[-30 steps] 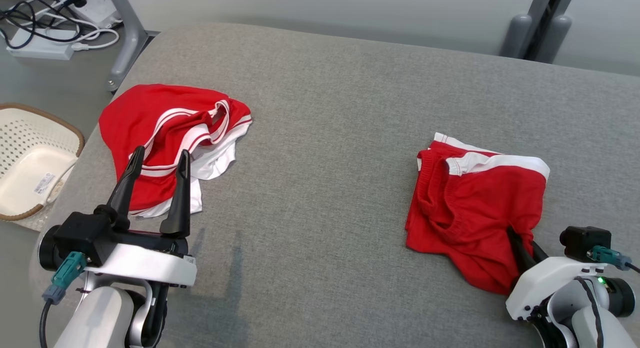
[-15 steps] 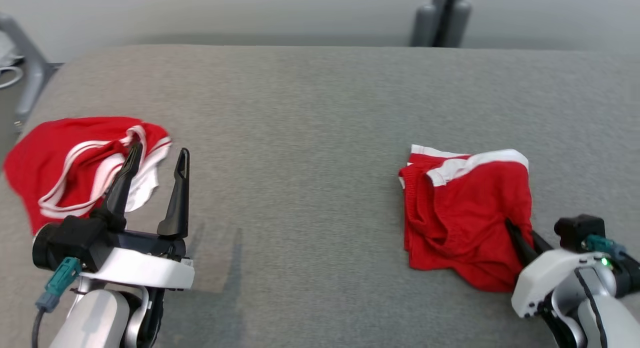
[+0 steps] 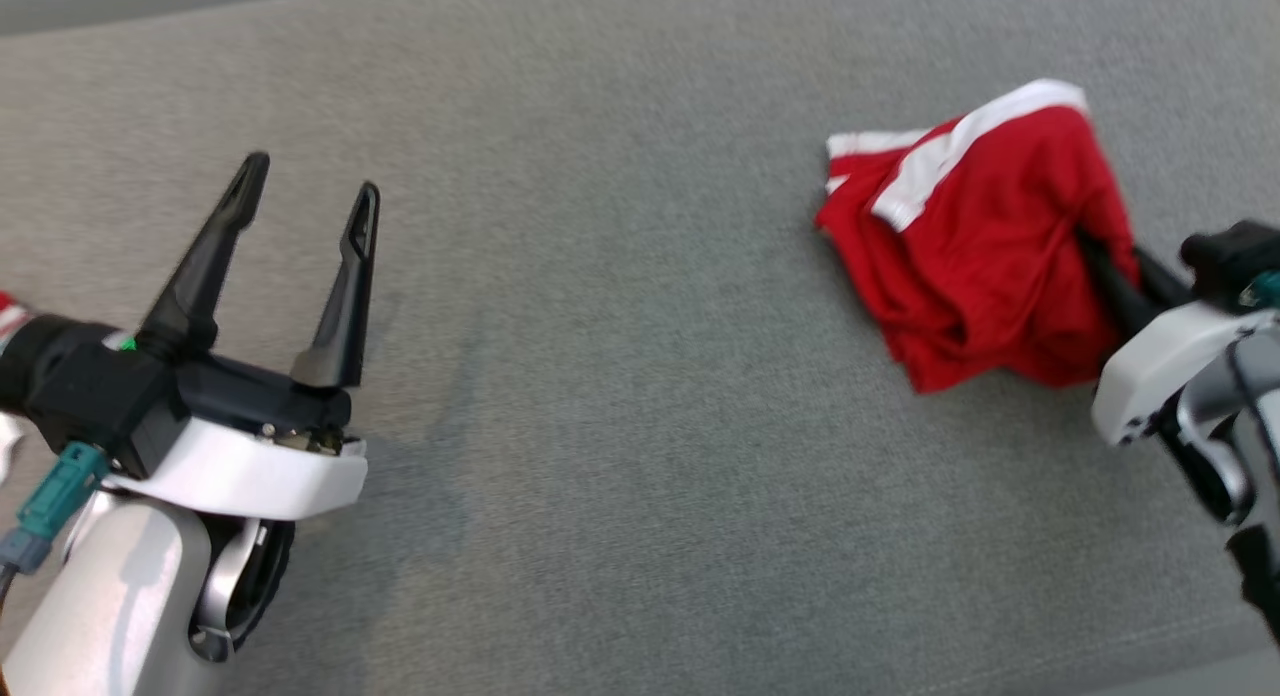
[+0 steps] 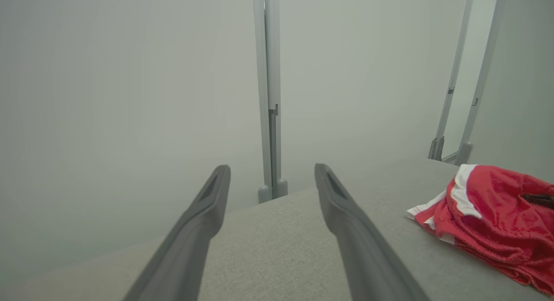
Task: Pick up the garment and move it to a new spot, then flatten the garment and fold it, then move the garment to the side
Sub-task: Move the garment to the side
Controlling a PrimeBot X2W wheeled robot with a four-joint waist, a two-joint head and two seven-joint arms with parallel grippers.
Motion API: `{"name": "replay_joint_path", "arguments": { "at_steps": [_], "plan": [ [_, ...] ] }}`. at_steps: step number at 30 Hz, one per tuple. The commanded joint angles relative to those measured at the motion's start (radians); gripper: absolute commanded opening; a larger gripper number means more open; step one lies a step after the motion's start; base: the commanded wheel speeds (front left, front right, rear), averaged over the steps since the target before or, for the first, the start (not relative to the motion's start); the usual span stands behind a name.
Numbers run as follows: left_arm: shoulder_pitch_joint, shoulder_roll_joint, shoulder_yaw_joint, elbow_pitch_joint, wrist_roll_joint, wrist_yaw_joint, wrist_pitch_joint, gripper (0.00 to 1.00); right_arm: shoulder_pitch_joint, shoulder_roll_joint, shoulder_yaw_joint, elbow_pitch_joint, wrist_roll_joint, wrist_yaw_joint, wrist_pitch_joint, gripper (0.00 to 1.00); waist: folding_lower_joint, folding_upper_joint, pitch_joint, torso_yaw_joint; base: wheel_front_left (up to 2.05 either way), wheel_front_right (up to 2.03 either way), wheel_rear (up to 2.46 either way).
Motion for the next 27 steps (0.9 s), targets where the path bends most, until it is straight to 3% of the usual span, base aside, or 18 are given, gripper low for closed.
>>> {"name": "replay_joint_path", "arguments": {
  "at_steps": [1,11,16,17,19,20,27],
  "plan": [
    [-0.021,0.011,0.003,-0.006,0.007,-0.005,0.002,1.00,-0.020,-0.011,-0.001,0.002,-0.003,-0.001,-0.013,0.00,0.0000,0.0000,0.087,-0.079,0.00,0.00,0.00],
    [-0.117,0.046,-0.022,-0.090,0.038,-0.025,0.063,1.00,-0.189,-0.146,-0.053,0.150,-0.069,-0.001,-0.066,0.00,0.0000,0.0000,0.211,-0.131,0.00,0.00,0.00],
    [-0.137,0.056,-0.026,-0.108,0.044,-0.032,0.076,1.00,-0.272,-0.158,-0.072,0.207,-0.149,-0.001,-0.100,0.00,0.0000,0.0000,0.241,-0.128,0.00,0.00,0.00],
    [-0.140,0.058,-0.026,-0.110,0.044,-0.032,0.077,1.00,-0.287,-0.157,-0.077,0.224,-0.164,-0.001,-0.105,0.16,0.0000,0.0000,0.246,-0.126,0.00,0.00,0.00],
    [-0.142,0.061,-0.027,-0.112,0.042,-0.034,0.081,1.00,-0.320,-0.154,-0.098,0.250,-0.189,-0.001,-0.130,0.95,0.0000,0.0000,0.254,-0.121,0.00,0.00,0.00],
    [-0.145,0.063,-0.026,-0.111,0.041,-0.035,0.081,1.00,-0.331,-0.148,-0.115,0.266,-0.203,-0.001,-0.135,1.00,0.0000,0.0000,0.257,-0.118,0.00,0.00,0.00],
    [-0.139,0.062,-0.024,-0.094,0.030,-0.028,0.069,1.00,-0.337,-0.103,-0.242,0.384,-0.260,-0.001,-0.161,1.00,0.0000,0.0000,0.243,-0.106,0.00,0.00,0.00]
  ]
}}
